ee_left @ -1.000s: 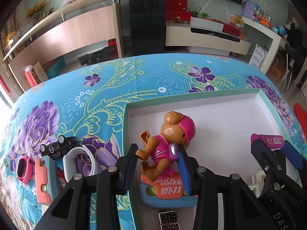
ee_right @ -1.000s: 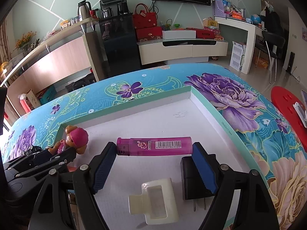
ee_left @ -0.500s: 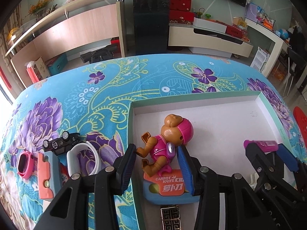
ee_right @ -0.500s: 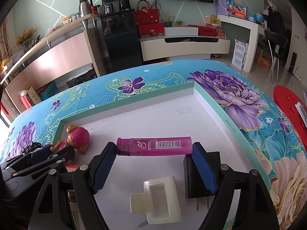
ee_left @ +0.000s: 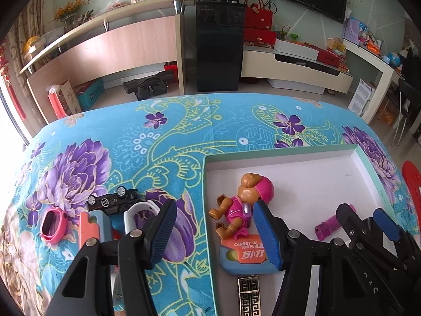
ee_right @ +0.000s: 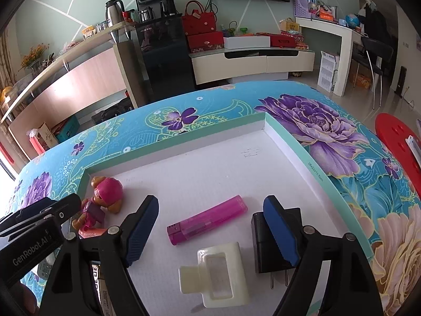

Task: Organize rigid objects
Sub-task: 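Lower the doll into the tray with the left tool while the right tool releases the lighter there, then withdraw both open tools from the tray back to the object pile, then grasp the pink-blue toy case with the right tool while the left tool grasps the pink wristband, then lift the pink-blue case with the right tool while the left tool holds the pink wristband, then release the pink-blue case into the tray with the right tool while the left tool lowers the wristband there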

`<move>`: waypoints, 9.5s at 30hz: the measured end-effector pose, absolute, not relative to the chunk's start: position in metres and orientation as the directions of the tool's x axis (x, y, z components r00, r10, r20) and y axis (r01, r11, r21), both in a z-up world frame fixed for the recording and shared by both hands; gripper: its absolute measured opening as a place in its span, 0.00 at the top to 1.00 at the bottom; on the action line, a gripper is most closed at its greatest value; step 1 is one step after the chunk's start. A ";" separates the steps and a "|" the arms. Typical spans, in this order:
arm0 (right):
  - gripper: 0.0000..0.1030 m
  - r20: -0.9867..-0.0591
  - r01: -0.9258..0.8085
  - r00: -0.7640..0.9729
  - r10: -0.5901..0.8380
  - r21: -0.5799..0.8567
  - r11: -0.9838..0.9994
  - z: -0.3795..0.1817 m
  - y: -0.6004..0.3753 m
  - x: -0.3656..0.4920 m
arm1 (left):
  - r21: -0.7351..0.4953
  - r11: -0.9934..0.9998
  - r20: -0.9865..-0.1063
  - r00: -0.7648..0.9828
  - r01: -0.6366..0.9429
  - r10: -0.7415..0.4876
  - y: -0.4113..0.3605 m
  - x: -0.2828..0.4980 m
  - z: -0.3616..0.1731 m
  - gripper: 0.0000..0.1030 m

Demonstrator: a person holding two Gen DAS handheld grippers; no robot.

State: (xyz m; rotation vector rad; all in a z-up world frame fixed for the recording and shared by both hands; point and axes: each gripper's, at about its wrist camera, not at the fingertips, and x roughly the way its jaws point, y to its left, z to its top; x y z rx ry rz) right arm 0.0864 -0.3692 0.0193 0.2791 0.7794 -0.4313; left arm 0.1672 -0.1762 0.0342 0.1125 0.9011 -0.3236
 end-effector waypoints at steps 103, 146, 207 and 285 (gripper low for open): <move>0.58 -0.728 -0.086 0.656 0.200 0.192 0.978 -0.002 -0.136 0.159 | -0.067 0.995 -0.845 0.535 -0.072 -0.018 0.055 0.216 -0.033 0.06; 0.60 -0.727 -0.129 0.657 0.199 0.151 0.980 -0.007 -0.132 0.161 | -0.110 0.970 -0.824 0.565 -0.214 0.031 0.088 0.180 -0.007 0.38; 0.66 -0.709 -0.130 0.689 0.152 0.086 0.988 0.015 -0.149 0.147 | -0.118 0.979 -0.782 0.624 -0.169 0.013 0.071 0.171 0.024 0.38; 0.77 -0.698 0.422 0.692 -0.183 0.185 0.888 0.039 -0.386 0.087 | 0.014 0.904 -0.771 0.580 0.428 -0.262 -0.182 0.139 0.047 0.38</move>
